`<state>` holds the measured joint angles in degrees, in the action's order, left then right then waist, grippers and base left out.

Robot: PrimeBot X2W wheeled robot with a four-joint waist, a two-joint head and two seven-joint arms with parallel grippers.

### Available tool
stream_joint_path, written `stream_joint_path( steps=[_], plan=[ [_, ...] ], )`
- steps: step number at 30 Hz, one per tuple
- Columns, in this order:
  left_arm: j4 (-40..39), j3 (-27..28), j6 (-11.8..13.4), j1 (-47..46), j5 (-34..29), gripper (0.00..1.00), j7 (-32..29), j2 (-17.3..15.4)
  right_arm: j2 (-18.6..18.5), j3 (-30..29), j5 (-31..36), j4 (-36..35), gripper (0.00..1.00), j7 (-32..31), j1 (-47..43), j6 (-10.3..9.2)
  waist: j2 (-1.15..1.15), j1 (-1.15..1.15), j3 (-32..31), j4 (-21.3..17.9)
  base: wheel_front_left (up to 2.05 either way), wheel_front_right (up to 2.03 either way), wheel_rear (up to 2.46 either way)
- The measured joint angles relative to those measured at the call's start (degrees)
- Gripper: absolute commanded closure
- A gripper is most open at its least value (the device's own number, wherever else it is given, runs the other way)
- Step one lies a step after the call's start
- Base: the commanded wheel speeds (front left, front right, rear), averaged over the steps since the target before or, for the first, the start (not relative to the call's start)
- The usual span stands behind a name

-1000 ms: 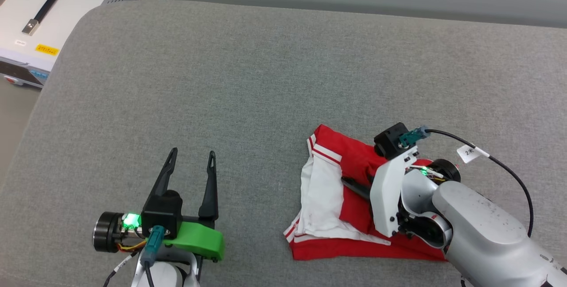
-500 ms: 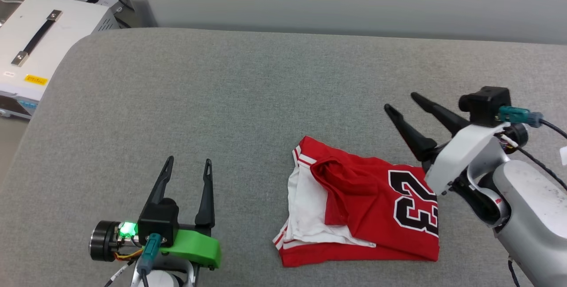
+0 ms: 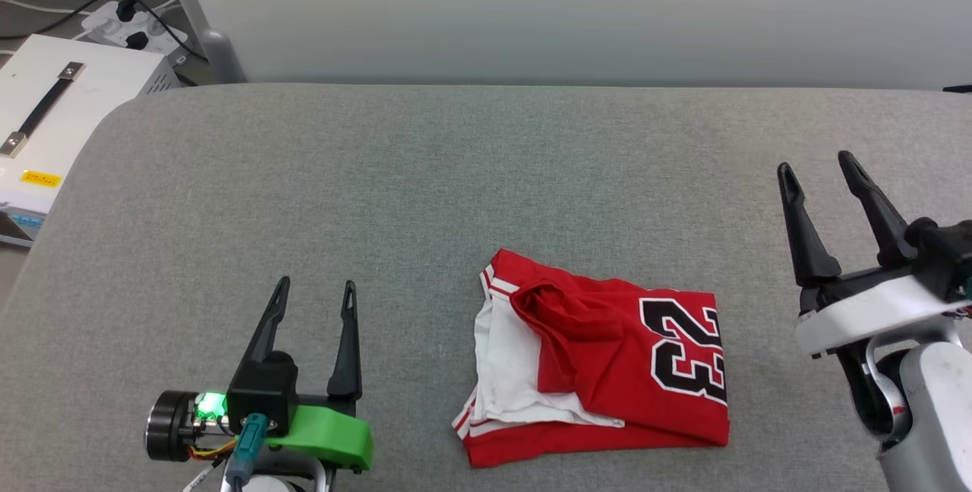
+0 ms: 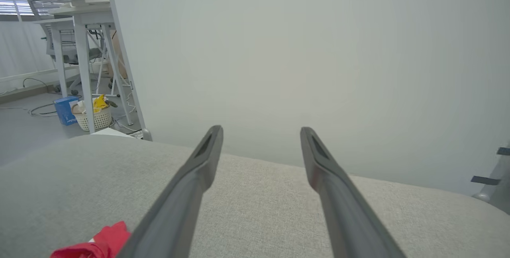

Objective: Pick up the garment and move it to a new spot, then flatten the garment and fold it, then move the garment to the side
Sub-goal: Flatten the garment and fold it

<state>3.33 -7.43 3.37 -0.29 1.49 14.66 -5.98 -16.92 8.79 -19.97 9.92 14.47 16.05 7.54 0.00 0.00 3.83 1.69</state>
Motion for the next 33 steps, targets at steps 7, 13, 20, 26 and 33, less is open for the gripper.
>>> stream_joint_path(
  steps=[7,13,20,26,33],
  plan=[
    [-0.4,0.6,0.2,0.4,0.1,0.00,0.0,0.0,7.1,-7.4,7.2,-9.8,0.00,0.2,-9.2,0.00,0.00,0.00,-0.6,-0.1,0.00,0.00,0.00],
    [-0.5,0.7,0.2,1.7,0.1,0.00,0.0,0.0,10.6,-9.3,9.1,-12.2,0.00,0.3,-16.0,0.00,0.00,0.00,-1.2,0.2,0.00,0.00,0.00],
    [-0.8,0.7,0.1,2.9,0.2,0.00,0.0,0.1,12.4,-10.2,9.2,-12.2,0.00,0.3,-21.2,0.00,0.00,0.00,-1.9,0.9,0.00,0.00,0.00],
    [-0.9,0.6,-0.1,3.6,0.4,0.00,0.0,0.2,12.9,-10.1,9.4,-12.2,0.00,0.3,-23.3,0.00,0.00,0.00,-2.2,1.4,0.00,0.00,0.00],
    [-1.0,0.6,-0.4,3.8,0.4,0.00,0.0,0.2,12.8,-9.1,10.5,-11.7,0.00,0.3,-23.4,0.00,0.00,0.00,-2.2,1.6,0.00,0.00,0.00]
  ],
)
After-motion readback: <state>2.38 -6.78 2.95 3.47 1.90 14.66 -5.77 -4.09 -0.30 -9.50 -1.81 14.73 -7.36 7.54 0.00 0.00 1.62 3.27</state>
